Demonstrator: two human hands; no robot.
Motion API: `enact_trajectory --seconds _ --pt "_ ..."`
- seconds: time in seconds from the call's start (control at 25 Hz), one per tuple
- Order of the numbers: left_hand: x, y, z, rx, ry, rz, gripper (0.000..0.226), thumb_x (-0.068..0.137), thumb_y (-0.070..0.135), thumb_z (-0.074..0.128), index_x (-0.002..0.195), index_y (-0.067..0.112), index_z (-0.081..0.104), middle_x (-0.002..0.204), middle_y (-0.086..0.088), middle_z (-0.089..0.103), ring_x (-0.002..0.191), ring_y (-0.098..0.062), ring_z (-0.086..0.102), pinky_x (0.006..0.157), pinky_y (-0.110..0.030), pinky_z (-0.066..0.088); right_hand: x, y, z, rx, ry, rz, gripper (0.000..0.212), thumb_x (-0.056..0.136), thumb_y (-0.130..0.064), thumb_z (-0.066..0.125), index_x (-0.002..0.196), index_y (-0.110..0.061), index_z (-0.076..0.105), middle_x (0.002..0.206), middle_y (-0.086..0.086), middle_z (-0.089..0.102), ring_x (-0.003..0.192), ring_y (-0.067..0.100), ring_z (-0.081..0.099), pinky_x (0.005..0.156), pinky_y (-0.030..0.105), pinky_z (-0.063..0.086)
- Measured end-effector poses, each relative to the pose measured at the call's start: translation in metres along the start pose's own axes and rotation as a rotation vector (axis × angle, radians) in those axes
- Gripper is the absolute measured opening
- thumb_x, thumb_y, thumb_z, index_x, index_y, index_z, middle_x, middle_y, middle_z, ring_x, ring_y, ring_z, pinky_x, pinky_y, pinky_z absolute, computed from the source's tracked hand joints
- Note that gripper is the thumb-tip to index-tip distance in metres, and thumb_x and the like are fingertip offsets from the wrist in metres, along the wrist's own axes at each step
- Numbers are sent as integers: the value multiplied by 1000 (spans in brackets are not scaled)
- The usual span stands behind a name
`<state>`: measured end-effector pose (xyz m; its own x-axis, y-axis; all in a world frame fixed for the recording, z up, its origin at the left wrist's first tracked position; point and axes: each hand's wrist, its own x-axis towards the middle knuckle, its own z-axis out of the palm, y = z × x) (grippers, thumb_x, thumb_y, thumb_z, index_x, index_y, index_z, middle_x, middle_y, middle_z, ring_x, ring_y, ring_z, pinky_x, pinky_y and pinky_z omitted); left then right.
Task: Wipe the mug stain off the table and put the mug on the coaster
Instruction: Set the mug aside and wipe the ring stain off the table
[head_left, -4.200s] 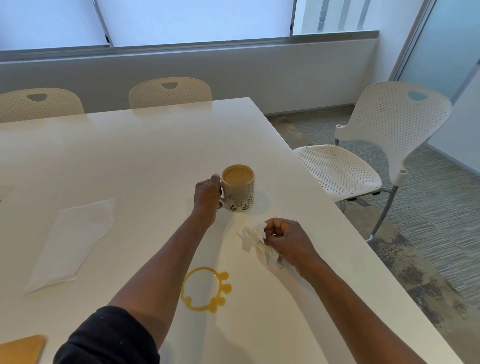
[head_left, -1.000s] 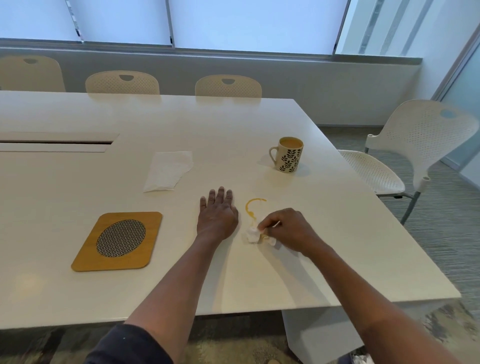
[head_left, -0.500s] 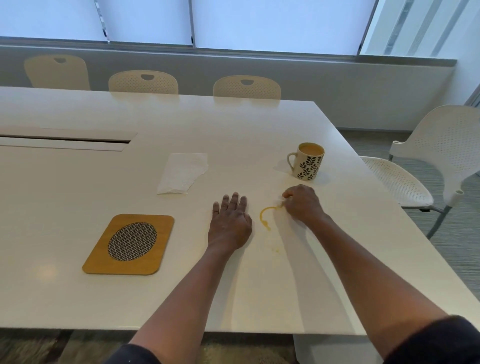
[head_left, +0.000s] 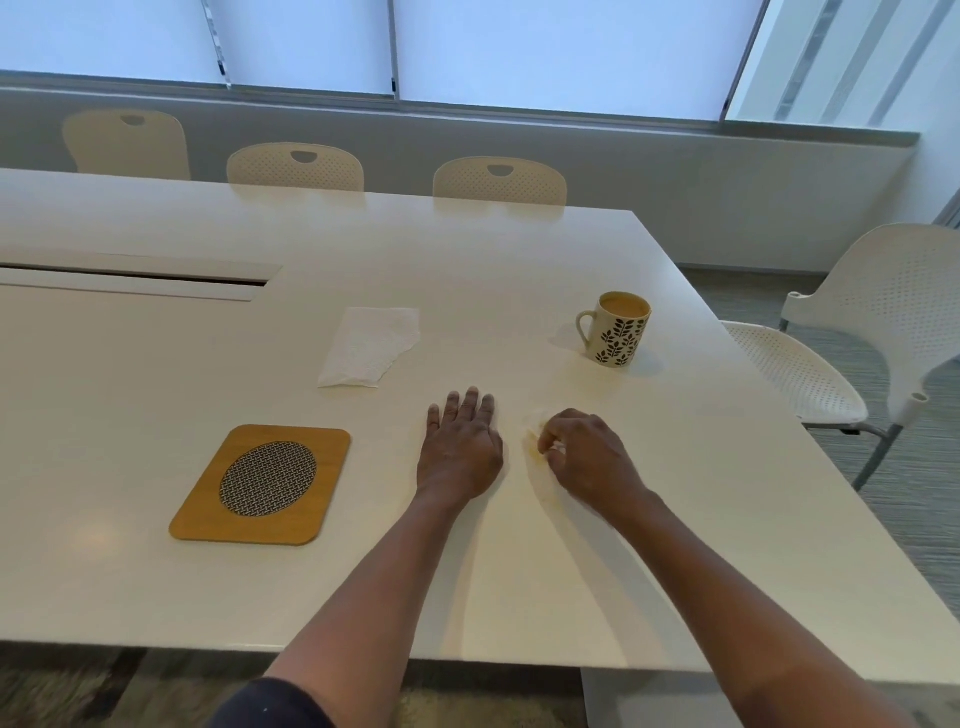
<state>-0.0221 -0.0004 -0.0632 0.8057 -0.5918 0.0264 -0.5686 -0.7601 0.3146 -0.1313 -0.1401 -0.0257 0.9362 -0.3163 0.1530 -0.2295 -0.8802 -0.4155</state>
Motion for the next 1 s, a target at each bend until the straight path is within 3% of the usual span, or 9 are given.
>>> enact_trajectory --seconds 0.24,0.4,0.52,0.64,0.72,0.84,1.0 --pt "-1 -1 -1 -5 -7 1 57 103 30 21 159 20 14 168 -1 6 154 -22 1 124 -44 -1 -32 0 -3 -25 3 96 17 79 -7 63 82 -19 73 102 -5 64 94 18 61 80 26 48" --pt "0 -2 0 -12 -11 2 57 103 30 21 159 20 13 168 -1 6 154 -22 1 124 -43 -2 -41 10 -17 53 -20 239 18 78 -7 66 73 -23 74 87 -8 66 85 12 61 71 20 42" --pt "-2 -1 -3 -20 -22 5 56 104 29 22 158 19 14 168 -3 7 154 -23 2 124 -43 -1 -44 15 -24 392 -71 400 13 77 -10 73 68 -20 75 75 -9 70 67 6 61 54 12 43" --pt "-10 0 -7 -95 -42 6 54 104 24 27 157 18 21 167 -4 13 154 -24 5 124 -41 1 -45 8 -23 878 -170 519 5 80 -2 73 81 -5 76 73 9 68 58 14 54 56 25 46" --pt "-16 2 -17 -318 -1 34 51 103 16 32 154 20 34 162 -5 29 152 -25 17 123 -37 9 -43 3 -23 1056 -173 559 7 84 0 70 89 0 75 77 14 67 63 18 56 61 30 49" --pt "-28 10 -35 -669 114 171 44 101 11 42 141 21 55 144 -2 57 136 -19 47 114 -29 32 -40 -2 -29 1173 -108 536 10 86 1 67 93 -1 74 84 14 71 69 18 64 66 26 57" --pt "-40 32 -51 -837 12 349 38 98 30 59 133 16 63 129 -4 68 115 -16 65 99 -28 52 -42 -3 -45 1234 13 492 9 88 -1 66 95 -3 71 87 15 68 78 23 60 75 29 53"
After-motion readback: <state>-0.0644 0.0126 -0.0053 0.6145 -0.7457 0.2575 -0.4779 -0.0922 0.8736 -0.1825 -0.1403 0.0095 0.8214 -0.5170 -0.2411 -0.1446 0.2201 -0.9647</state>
